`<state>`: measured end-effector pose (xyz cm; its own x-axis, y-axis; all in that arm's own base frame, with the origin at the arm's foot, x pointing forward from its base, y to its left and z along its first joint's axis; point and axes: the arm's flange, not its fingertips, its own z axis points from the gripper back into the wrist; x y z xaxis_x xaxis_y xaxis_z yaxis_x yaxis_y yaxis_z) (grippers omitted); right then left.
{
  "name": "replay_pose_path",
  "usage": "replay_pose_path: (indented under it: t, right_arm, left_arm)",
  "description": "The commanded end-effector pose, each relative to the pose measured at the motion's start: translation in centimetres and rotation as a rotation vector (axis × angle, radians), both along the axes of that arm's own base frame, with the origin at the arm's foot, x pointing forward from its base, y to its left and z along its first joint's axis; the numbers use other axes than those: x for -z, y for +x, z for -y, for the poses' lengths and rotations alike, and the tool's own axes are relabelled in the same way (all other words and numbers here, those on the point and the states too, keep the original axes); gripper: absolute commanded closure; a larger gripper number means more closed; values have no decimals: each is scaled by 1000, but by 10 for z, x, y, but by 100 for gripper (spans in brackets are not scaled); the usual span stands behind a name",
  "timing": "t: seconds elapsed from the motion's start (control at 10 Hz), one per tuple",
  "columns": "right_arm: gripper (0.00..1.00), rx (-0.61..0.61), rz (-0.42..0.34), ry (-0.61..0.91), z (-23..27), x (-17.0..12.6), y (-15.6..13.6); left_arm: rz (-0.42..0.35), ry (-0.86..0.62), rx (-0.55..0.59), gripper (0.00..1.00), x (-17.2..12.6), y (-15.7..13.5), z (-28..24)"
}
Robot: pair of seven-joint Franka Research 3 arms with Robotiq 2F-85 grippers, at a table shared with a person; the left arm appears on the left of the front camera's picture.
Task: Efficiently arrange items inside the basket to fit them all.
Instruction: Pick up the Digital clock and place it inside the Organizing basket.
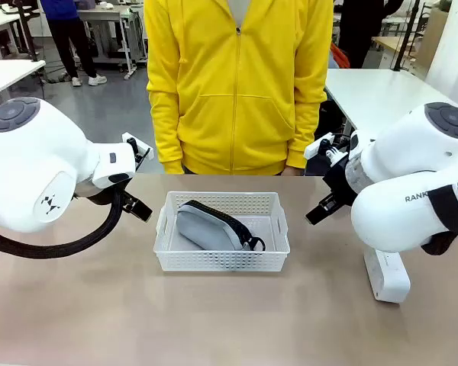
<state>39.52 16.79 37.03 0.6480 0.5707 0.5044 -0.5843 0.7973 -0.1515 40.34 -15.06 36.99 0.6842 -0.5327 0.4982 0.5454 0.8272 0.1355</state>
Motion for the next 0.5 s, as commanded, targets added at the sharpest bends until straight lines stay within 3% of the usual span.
replay_pose_path:
  t: [0.0, 0.4]
  right_arm:
    - [0, 0, 0, 0, 0, 0, 0]
    - [0, 0, 0, 0, 0, 0, 0]
  left_arm:
    - [0, 0, 0, 0, 0, 0, 0]
    - [0, 0, 0, 0, 0, 0, 0]
